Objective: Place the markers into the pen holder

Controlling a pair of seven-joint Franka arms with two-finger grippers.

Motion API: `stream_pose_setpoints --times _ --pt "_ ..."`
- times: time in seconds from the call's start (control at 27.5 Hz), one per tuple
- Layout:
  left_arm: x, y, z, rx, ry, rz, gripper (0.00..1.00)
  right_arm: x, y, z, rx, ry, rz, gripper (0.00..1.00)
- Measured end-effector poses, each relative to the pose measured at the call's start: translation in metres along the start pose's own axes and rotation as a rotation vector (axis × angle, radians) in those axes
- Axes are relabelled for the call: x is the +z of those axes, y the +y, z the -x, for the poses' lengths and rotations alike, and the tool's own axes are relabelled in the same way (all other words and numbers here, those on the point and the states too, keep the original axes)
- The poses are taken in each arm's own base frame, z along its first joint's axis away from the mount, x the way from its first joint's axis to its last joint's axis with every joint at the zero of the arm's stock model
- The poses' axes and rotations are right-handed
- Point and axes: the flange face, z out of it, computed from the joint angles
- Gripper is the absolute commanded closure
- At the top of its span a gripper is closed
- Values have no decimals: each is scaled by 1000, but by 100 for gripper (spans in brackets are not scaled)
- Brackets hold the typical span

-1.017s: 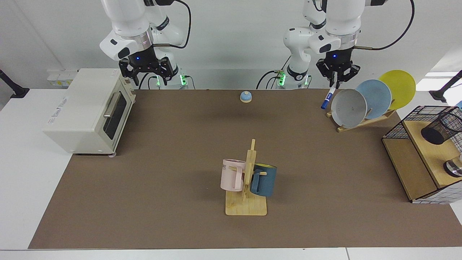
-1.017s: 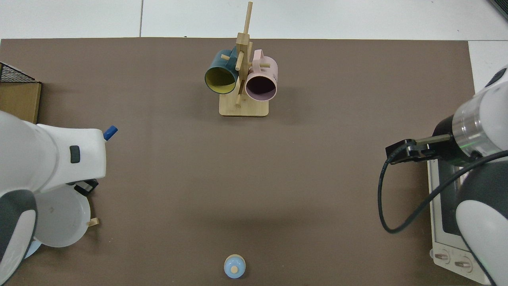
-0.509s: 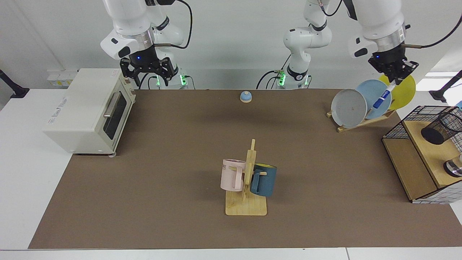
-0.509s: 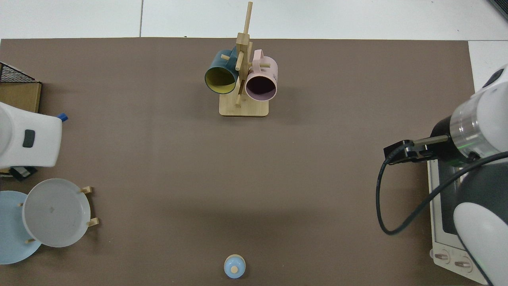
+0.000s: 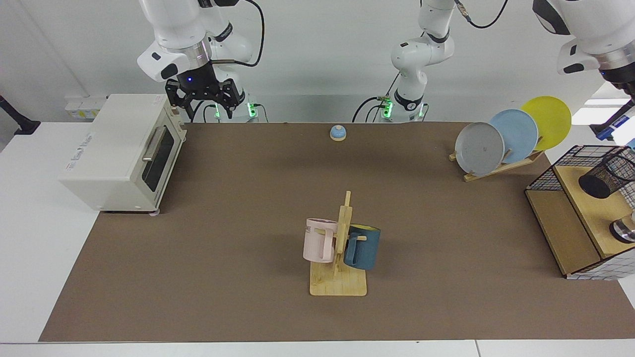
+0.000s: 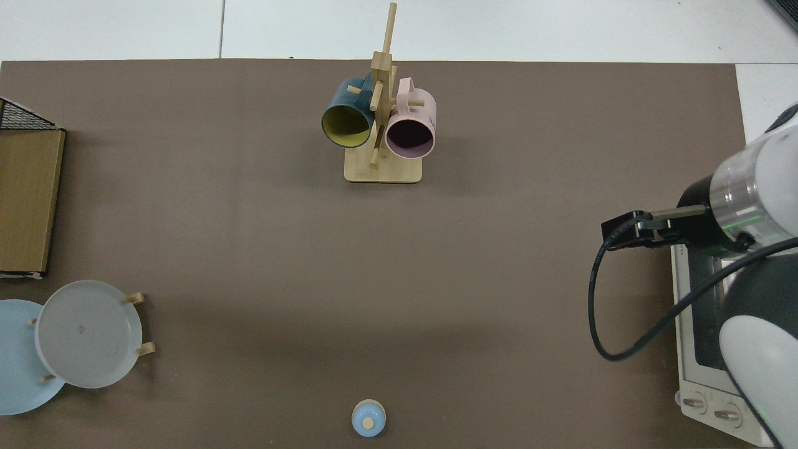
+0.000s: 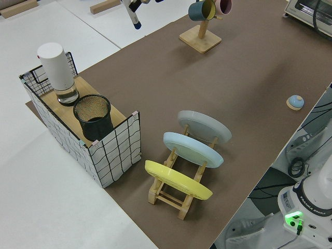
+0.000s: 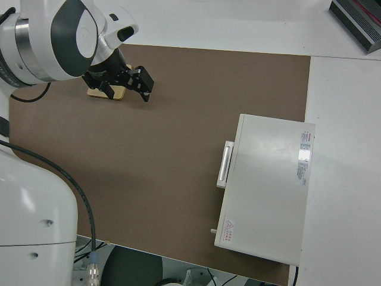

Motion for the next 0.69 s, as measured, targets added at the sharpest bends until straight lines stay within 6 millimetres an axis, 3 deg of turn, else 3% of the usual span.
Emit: stream_pose_setpoints --times 0.18,0.51,0.69 --pt "26 -1 17 77 -47 7 100 0 2 0 3 0 -1 1" --pt "65 -12 10 163 -133 38 100 0 1 0 3 1 -2 1" --pt "86 -15 17 169 -148 19 100 0 1 0 3 1 -2 1"
